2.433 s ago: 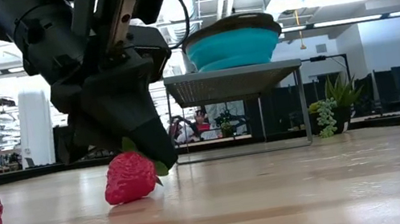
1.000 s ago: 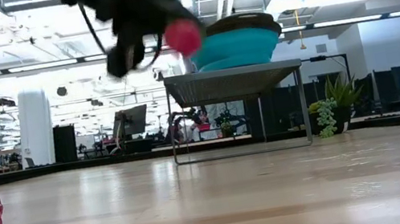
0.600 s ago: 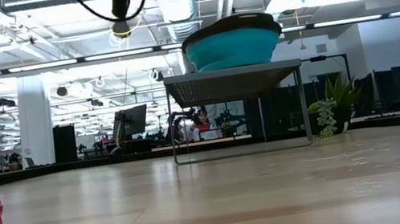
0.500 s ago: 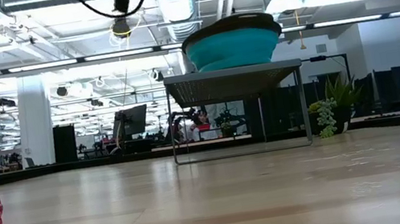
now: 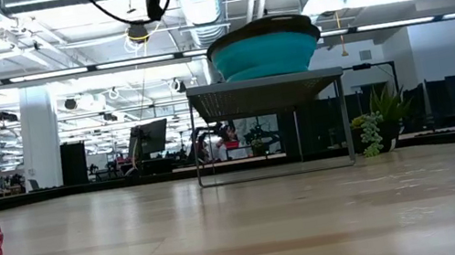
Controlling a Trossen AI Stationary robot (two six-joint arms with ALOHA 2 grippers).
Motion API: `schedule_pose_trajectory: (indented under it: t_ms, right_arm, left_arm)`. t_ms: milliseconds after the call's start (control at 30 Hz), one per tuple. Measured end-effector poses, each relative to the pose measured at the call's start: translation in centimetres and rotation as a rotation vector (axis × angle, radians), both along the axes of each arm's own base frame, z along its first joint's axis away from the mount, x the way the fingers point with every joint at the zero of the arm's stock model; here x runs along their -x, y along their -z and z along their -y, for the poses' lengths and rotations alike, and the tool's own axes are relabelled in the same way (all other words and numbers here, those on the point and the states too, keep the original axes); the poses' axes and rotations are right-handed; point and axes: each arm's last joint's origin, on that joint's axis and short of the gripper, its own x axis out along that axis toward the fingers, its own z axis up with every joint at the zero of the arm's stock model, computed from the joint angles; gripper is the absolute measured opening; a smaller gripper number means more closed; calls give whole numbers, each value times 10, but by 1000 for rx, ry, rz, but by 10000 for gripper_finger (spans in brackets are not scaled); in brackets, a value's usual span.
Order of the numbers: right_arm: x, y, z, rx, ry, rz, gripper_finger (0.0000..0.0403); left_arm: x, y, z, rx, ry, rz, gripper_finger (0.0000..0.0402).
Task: Pick & Place Fruit
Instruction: Put the strawberry into the strainer bowl
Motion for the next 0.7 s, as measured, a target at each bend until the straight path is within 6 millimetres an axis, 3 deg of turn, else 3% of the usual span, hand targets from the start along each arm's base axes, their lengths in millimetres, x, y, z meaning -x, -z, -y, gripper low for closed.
schedule_pose_trajectory:
  t_ms: [400, 700]
  right_arm:
    - [-8, 0, 17, 4, 128, 3, 0]
    - [-9, 0, 21, 2, 154, 1, 0]
  left_arm:
    - [-40, 21, -46, -139, -19, -92, 1]
    - [-40, 24, -66, -189, -75, -143, 1]
